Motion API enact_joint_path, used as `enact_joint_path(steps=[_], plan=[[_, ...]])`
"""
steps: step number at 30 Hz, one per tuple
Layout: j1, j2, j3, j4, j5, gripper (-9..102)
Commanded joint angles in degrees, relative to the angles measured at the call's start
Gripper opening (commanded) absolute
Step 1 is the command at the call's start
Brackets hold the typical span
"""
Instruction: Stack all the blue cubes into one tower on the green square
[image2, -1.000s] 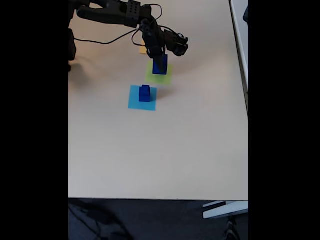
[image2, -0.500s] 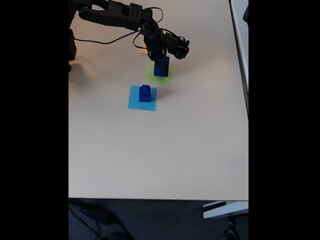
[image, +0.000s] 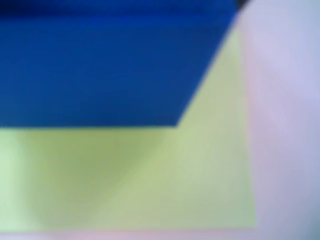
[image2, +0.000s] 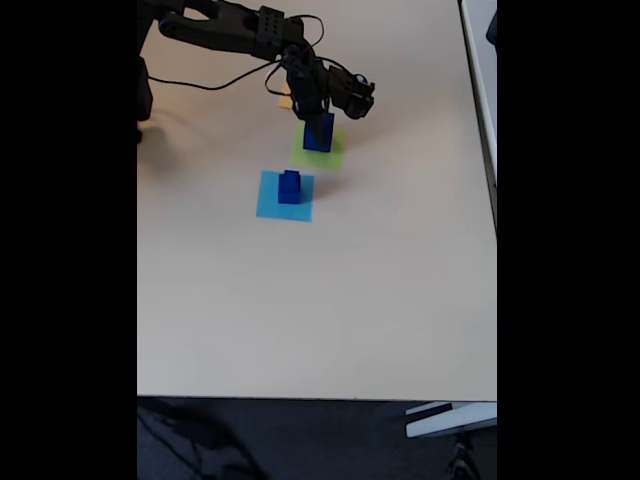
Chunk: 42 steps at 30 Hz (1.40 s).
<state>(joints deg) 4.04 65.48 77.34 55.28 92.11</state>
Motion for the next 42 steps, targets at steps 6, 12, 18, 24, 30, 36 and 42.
enact_joint_path(steps=[6,12,18,24,30,36,42], plan=[[0.3,1.6,0.5,-2.4,-0.5,14],[0.3,1.6,0.8,-3.3,-0.9,18],[0.3,1.7,1.8,-4.7,-0.9,20],[0.2,1.8,2.6,-6.0,-0.9,24],[-0.1,2.3,4.6,-8.4,-1.0,28],[-0.2,2.5,5.3,-9.7,-1.2,31],[-0.3,2.9,5.3,-11.0,-2.4,34]])
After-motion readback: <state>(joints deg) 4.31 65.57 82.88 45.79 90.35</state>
